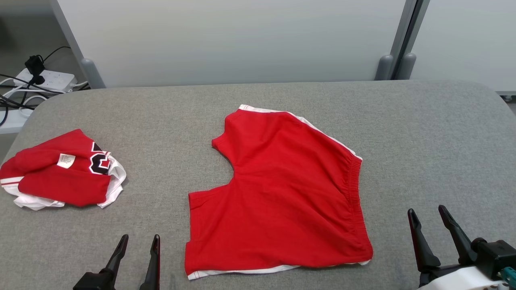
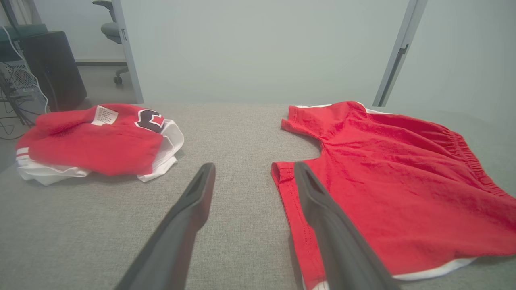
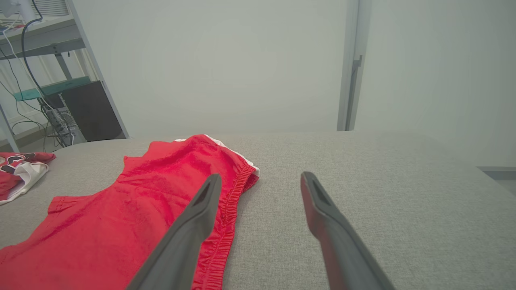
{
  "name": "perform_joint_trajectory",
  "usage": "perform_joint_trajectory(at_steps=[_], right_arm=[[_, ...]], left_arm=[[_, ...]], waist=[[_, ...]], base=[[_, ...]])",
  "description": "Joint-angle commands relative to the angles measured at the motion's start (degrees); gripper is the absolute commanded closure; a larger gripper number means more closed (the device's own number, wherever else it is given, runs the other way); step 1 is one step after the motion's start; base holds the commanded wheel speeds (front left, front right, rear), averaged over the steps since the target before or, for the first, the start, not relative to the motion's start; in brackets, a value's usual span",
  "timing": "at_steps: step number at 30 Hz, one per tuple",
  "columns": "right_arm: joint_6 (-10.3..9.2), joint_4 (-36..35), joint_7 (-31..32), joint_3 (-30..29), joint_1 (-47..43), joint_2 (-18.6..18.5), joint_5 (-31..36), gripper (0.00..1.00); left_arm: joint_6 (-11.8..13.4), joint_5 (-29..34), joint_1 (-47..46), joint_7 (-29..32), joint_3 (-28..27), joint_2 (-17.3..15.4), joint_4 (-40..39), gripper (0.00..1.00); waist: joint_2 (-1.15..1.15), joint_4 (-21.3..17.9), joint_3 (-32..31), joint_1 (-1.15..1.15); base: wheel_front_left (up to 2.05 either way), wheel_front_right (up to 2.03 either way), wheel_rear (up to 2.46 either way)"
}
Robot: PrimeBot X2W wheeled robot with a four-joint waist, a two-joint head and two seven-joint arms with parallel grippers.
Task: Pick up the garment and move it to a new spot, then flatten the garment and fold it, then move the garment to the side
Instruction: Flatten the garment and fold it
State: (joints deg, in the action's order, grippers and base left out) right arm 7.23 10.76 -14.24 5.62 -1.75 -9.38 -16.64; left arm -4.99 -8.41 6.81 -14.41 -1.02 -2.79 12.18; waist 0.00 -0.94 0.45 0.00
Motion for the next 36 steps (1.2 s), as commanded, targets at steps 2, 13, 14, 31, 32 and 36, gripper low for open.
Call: perform_joint_trajectory(at_steps=[2, 13, 14, 31, 32, 36], right_arm=[[0.25, -0.91, -0.75, 0.66, 1.37, -0.69, 0.50, 0.00], [0.25, 6.18, -0.10, 12.40, 2.88, -3.07, -4.86, 0.00], [0.25, 7.15, 0.06, 14.07, 3.44, -3.59, -5.72, 0.00], [0.25, 17.99, -0.67, 23.51, 9.20, -7.41, -15.14, 0.00], [0.25, 18.19, -0.69, 23.81, 9.38, -7.57, -15.44, 0.00], [0.25, 17.88, -0.73, 26.16, 10.23, -8.20, -16.53, 0.00]], left_arm=[[-0.10, 0.88, -2.28, -0.59, -1.87, -0.16, -1.50, 0.00], [-1.41, -2.37, -3.46, -0.59, 1.68, -0.11, 2.46, 0.00], [-1.50, -2.75, -3.60, -0.59, 2.24, -0.10, 2.97, 0.00], [-2.17, -3.58, -6.26, -0.59, 5.56, -0.10, 4.96, 0.00], [-2.19, -3.54, -6.29, -0.59, 5.62, -0.10, 4.94, 0.00], [-2.27, -3.52, -6.36, -0.59, 5.82, -0.10, 4.89, 0.00]], waist=[[0.00, -0.01, 0.04, 0.00], [0.00, 0.38, 2.45, 0.00], [0.00, 0.47, 2.84, 0.00], [0.00, 2.49, 5.88, 0.00], [0.00, 2.53, 5.98, 0.00], [0.00, 2.61, 6.27, 0.00]], base=[[0.00, 0.00, 0.00], [0.00, 0.00, 0.00], [0.00, 0.00, 0.00], [0.00, 0.00, 0.00], [0.00, 0.00, 0.00], [0.00, 0.00, 0.00]])
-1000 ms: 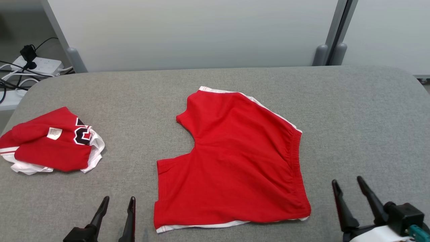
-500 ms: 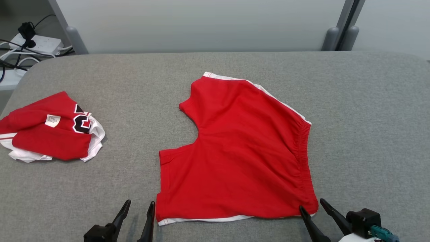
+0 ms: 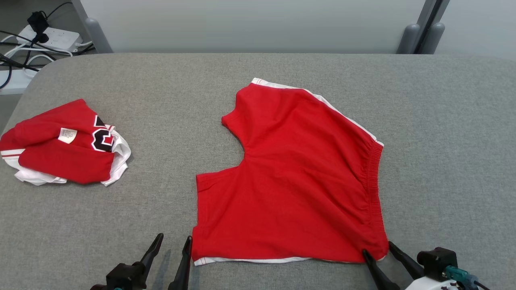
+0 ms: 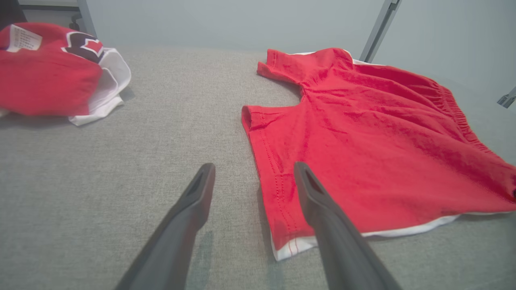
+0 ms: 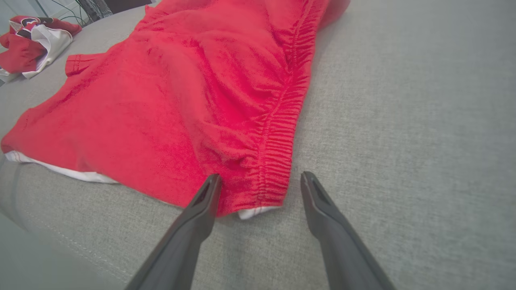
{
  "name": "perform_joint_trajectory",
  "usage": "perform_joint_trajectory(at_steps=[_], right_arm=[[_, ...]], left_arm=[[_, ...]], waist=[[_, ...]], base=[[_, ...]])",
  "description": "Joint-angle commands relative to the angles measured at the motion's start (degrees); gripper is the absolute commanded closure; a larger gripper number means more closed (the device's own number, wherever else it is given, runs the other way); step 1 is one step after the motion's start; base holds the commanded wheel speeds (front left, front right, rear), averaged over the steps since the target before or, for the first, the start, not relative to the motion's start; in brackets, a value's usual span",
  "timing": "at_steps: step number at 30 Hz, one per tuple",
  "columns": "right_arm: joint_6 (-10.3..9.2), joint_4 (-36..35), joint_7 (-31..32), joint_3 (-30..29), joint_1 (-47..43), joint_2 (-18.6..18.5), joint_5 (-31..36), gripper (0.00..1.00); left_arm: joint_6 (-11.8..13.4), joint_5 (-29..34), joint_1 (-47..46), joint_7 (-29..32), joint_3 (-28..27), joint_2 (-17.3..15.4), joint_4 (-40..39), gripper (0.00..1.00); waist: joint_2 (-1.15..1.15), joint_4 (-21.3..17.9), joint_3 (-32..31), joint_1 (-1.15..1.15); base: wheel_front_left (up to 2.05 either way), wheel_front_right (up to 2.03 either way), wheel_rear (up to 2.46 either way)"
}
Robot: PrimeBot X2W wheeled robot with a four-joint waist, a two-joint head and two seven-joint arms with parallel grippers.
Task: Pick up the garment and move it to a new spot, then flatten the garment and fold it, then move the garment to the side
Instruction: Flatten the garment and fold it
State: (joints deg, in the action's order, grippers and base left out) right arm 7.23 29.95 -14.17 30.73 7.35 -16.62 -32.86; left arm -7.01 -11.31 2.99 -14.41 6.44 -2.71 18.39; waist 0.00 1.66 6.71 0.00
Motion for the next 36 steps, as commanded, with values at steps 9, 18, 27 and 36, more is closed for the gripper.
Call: perform_joint_trajectory(at_steps=[9, 18, 27, 36], right_arm=[[0.25, -2.52, -0.82, 7.84, 2.07, -4.82, -4.24, 1.00], [0.25, -2.89, -0.83, 9.33, 3.28, -7.09, -6.86, 1.00], [0.25, -3.20, -0.83, 10.09, 4.13, -7.12, -6.90, 1.00], [0.25, -3.47, -0.83, 10.33, 5.14, -7.11, -6.79, 1.00]], left_arm=[[-0.39, -0.70, -2.84, -0.59, -0.89, -0.17, -0.83, 0.00], [-0.46, -6.12, -3.87, -0.59, 4.63, -2.63, 3.51, 0.00], [-0.46, -18.62, -7.75, -0.59, 14.68, -7.73, 10.48, 0.00], [-0.47, -28.95, -11.43, -0.59, 24.98, -11.58, 13.10, 0.00]], waist=[[0.00, 0.28, 0.33, 0.00], [0.00, 0.07, 0.05, 0.00], [0.00, -0.39, 0.52, 0.00], [0.00, -1.33, 1.73, 0.00]], base=[[0.00, 0.00, 0.00], [0.00, 0.00, 0.00], [0.00, 0.00, 0.00], [0.00, 0.00, 0.00]])
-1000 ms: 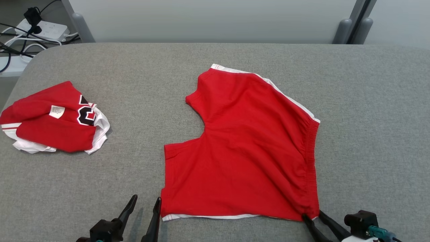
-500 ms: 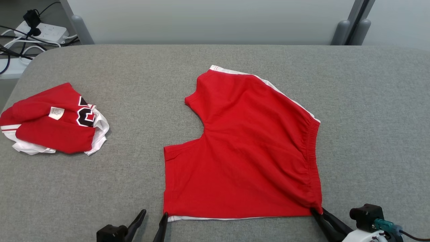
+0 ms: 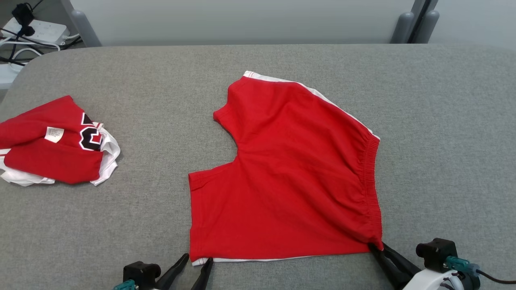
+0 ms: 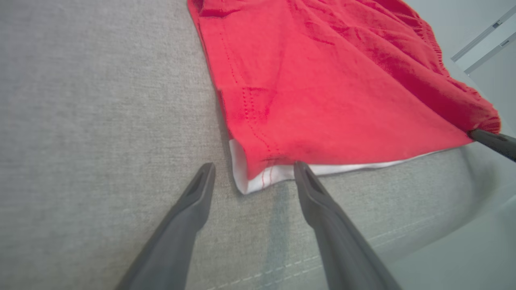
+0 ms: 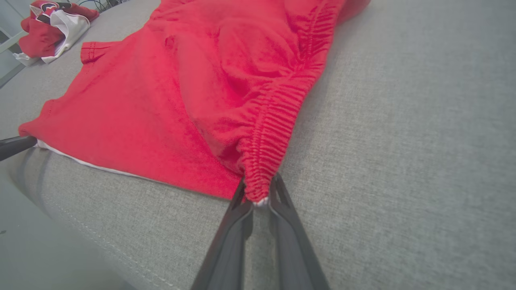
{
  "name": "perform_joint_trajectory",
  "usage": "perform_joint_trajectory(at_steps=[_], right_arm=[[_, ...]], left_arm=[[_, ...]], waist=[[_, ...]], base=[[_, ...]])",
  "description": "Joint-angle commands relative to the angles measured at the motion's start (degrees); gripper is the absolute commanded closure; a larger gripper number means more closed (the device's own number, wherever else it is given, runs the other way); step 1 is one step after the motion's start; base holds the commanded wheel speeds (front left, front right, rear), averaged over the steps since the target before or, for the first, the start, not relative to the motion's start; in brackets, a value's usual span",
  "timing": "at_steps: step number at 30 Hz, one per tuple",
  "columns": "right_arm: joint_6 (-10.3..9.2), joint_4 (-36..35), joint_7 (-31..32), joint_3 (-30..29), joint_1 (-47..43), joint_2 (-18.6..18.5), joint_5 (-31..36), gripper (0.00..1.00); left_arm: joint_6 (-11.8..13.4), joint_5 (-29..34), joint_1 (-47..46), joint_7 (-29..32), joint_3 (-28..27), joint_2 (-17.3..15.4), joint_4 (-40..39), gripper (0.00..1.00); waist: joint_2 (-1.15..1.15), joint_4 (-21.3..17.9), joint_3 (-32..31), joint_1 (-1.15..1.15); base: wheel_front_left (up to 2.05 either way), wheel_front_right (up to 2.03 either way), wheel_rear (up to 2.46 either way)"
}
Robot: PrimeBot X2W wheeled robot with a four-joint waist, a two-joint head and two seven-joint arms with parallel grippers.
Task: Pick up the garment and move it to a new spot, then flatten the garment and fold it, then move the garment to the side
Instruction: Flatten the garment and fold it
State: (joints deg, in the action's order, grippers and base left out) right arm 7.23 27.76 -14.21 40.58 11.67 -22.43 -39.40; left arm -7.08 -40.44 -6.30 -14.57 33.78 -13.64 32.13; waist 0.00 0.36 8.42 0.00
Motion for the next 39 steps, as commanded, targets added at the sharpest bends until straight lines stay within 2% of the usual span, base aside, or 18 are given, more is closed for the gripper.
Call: perform_joint_trajectory(at_steps=[1, 3, 4, 6, 7, 12, 18, 24, 32, 35, 39], right_arm=[[0.25, -1.33, -0.78, 0.47, 0.93, -1.30, -0.21, 1.00], [0.25, -1.35, -0.78, 0.45, 1.13, -1.35, -0.15, 1.00], [0.25, -1.29, -0.79, 0.57, 1.38, -1.39, -0.15, 1.00], [0.25, -1.23, -0.79, 0.70, 1.67, -1.42, -0.29, 1.00], [0.25, -1.21, -0.79, 0.77, 1.78, -1.43, -0.44, 1.00], [0.25, -0.55, -0.21, 3.66, 2.50, -2.51, -2.55, 1.00], [0.25, -1.92, 2.37, 8.01, 3.86, -7.21, -7.77, 1.00], [0.25, -4.98, 4.95, 11.52, 4.07, -11.74, -13.38, 1.00], [0.25, -11.05, 8.67, 14.12, 3.17, -16.08, -21.22, 1.00], [0.25, -14.22, 5.82, 11.66, 5.91, -18.29, -21.68, 1.00], [0.25, -14.98, 5.12, 8.71, 9.26, -18.84, -22.06, 1.00]], left_arm=[[-0.40, -0.88, -2.63, -0.43, -0.95, -1.13, -0.77, 0.00], [-0.40, -2.77, -3.57, -0.43, 1.08, -2.12, -1.07, 0.00], [-0.40, -4.36, -4.41, -0.43, 3.01, -3.05, -1.28, 0.19], [-0.40, -5.85, -5.29, -0.43, 4.90, -3.92, -1.21, 0.84], [-0.40, -6.62, -5.66, -0.43, 6.00, -4.35, -1.07, 1.00], [-0.40, -11.76, -7.62, 0.88, 13.61, -7.72, -2.48, 1.00], [-0.40, -20.24, -9.09, 6.14, 21.48, -15.50, -8.20, 1.00], [-0.40, -26.70, -9.98, 11.96, 26.62, -22.10, -13.41, 1.00], [-0.40, -29.72, -11.84, 13.17, 28.83, -25.74, -17.96, 1.00], [-0.40, -28.70, -15.65, 9.22, 26.53, -28.04, -22.47, 1.00], [-0.41, -26.88, -22.28, 8.60, 24.33, -30.50, -26.38, 1.00]], waist=[[0.00, -0.11, 0.19, 0.00], [0.00, -0.17, 0.53, 0.00], [0.00, -0.27, 0.80, 0.00], [0.00, -0.31, 1.04, 0.00], [0.00, -0.34, 1.14, 0.00], [0.00, -0.34, 1.32, 0.00], [0.00, -0.18, 0.69, 0.00], [0.00, 0.32, -0.35, 0.00], [0.00, 0.33, -0.50, 0.00], [0.00, -0.22, 0.72, 0.00], [0.00, -0.59, 2.62, 0.00]], base=[[0.00, 0.00, 0.00], [0.00, 0.00, 0.00], [0.00, 0.00, 0.00], [0.00, 0.00, 0.00], [0.00, 0.00, 0.00], [0.00, 0.00, 0.00], [0.00, 0.00, 0.00], [0.00, 0.00, 0.00], [0.00, 0.00, 0.00], [0.00, 0.00, 0.00], [0.00, 0.00, 0.00]])
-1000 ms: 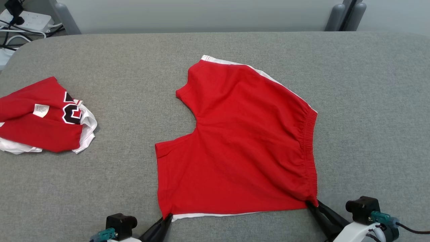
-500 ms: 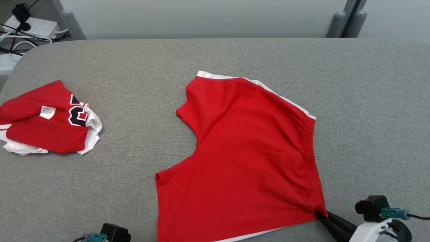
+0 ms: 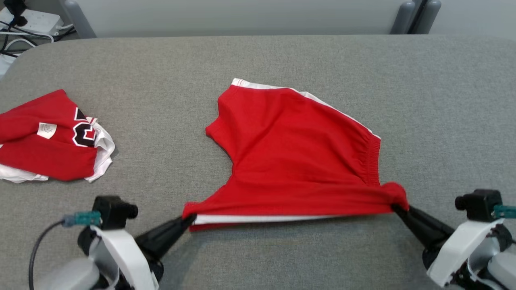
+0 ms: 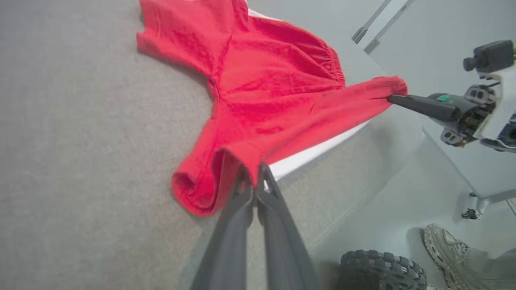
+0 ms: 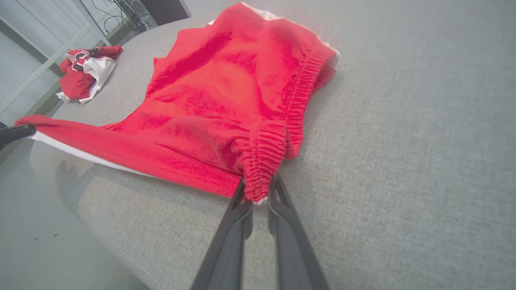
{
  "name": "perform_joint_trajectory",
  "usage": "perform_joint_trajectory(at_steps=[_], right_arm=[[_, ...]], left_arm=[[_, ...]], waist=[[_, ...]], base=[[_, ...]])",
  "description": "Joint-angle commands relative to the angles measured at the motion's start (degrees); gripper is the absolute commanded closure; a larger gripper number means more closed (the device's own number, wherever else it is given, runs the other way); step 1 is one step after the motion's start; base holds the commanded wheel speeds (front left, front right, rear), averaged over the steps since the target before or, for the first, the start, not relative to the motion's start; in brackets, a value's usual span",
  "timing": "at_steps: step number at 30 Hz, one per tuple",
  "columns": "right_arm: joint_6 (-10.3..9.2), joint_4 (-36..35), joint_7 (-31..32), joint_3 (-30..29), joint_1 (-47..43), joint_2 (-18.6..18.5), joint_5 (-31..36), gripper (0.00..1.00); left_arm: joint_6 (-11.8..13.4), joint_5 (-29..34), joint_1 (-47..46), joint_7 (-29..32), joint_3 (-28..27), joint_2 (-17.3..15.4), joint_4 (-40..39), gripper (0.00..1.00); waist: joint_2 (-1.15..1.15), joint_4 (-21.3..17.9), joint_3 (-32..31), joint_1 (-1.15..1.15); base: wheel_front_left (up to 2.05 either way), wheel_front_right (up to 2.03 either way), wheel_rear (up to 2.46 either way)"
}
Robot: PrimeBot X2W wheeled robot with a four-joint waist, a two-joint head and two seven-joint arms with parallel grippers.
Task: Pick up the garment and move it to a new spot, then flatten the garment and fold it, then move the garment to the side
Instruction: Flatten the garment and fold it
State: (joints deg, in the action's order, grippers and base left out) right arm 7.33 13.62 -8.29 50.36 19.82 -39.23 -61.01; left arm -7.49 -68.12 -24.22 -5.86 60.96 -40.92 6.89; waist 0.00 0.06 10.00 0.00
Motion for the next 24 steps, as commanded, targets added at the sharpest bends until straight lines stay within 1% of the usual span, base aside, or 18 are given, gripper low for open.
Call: perform_joint_trajectory(at_steps=[1, 2, 3, 6, 11, 17, 21, 24], right_arm=[[0.16, -0.71, -0.76, -1.95, 1.98, -1.76, -1.01, 1.00], [0.16, -0.44, -0.66, -2.66, 3.03, -1.59, -1.07, 1.00], [0.16, -0.44, -0.66, -2.66, 3.03, -1.59, -1.07, 1.00], [0.16, 0.91, -0.60, -4.53, 6.47, -0.51, -0.57, 1.00], [0.16, 4.02, -0.33, -6.32, 12.45, 3.35, 0.60, 1.00], [0.16, 8.99, -1.21, -6.87, 18.56, 8.83, 3.17, 1.00], [0.16, 12.02, -3.40, -8.18, 21.11, 12.30, 3.69, 1.00], [0.16, 13.19, -4.38, -8.33, 22.48, 14.22, 3.59, 1.00]], left_arm=[[0.00, 1.29, -6.36, 0.67, -3.27, -3.73, -1.44, 1.00], [0.00, 1.11, -8.41, 1.49, -3.62, -3.81, -2.04, 1.00], [0.00, 1.11, -8.41, 1.49, -3.62, -3.81, -2.04, 1.00], [0.00, 0.87, -15.33, 4.81, -3.70, -4.02, -2.83, 1.00], [0.00, 1.28, -27.44, 8.65, -2.23, -3.18, -0.21, 1.00], [0.00, 1.77, -39.13, 8.45, 0.83, -2.18, 5.52, 1.00], [0.00, 1.84, -44.94, 6.47, 3.35, -1.72, 8.31, 1.00], [0.00, 1.75, -48.18, 5.07, 5.35, -1.32, 10.96, 1.00]], waist=[[0.00, -0.37, 1.65, 0.00], [0.00, -0.45, 2.33, 0.00], [0.00, -0.45, 2.33, 0.00], [0.00, -0.68, 4.64, 0.00], [0.00, -1.57, 9.06, 0.00], [0.00, -4.07, 13.69, 0.00], [0.00, -5.74, 16.08, 0.00], [0.00, -6.77, 17.32, 0.00]], base=[[0.00, 0.00, 0.00], [0.00, 0.00, 0.00], [0.00, 0.00, 0.00], [0.00, 0.00, 0.00], [0.00, 0.00, 0.00], [0.00, 0.00, 0.00], [0.00, 0.00, 0.00], [0.00, 0.00, 0.00]])
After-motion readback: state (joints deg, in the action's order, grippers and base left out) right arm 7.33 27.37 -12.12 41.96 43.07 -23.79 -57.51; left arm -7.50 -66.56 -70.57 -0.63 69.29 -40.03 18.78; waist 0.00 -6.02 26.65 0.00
